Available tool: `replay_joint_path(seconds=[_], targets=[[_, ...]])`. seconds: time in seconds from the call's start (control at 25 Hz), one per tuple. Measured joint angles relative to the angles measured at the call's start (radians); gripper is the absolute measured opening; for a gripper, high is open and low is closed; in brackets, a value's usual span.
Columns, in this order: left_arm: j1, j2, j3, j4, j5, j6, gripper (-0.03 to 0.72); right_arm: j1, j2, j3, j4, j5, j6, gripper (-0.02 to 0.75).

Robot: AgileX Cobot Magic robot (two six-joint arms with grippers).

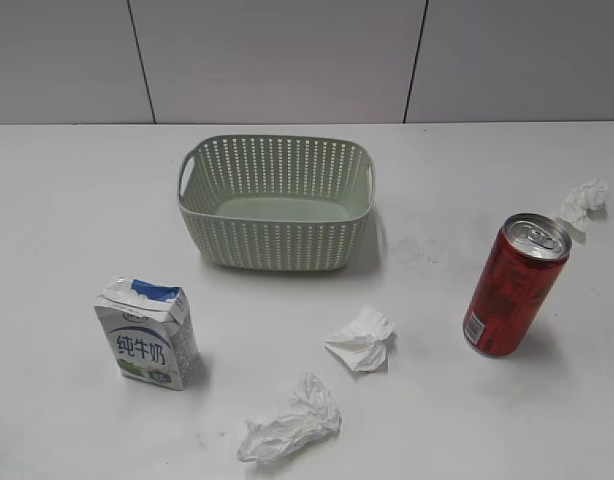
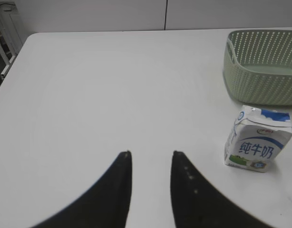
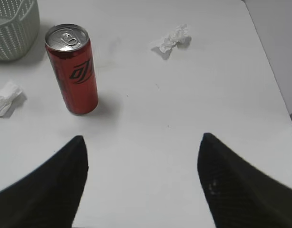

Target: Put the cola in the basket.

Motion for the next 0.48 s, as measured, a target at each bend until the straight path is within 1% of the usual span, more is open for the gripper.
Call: replay_joint_path(seconds=[0.2,0.48], targets=[[0.0,0.0,0.0,0.0,0.0,0.0,0.228,0.0,0.113,-0.05,-0.002,-0.041,-0.035,0.543],[0.0,0.0,0.0,0.0,0.0,0.0,0.228,0.0,0.453,-0.216,-0.003,-0.018,-0.037,0.543]])
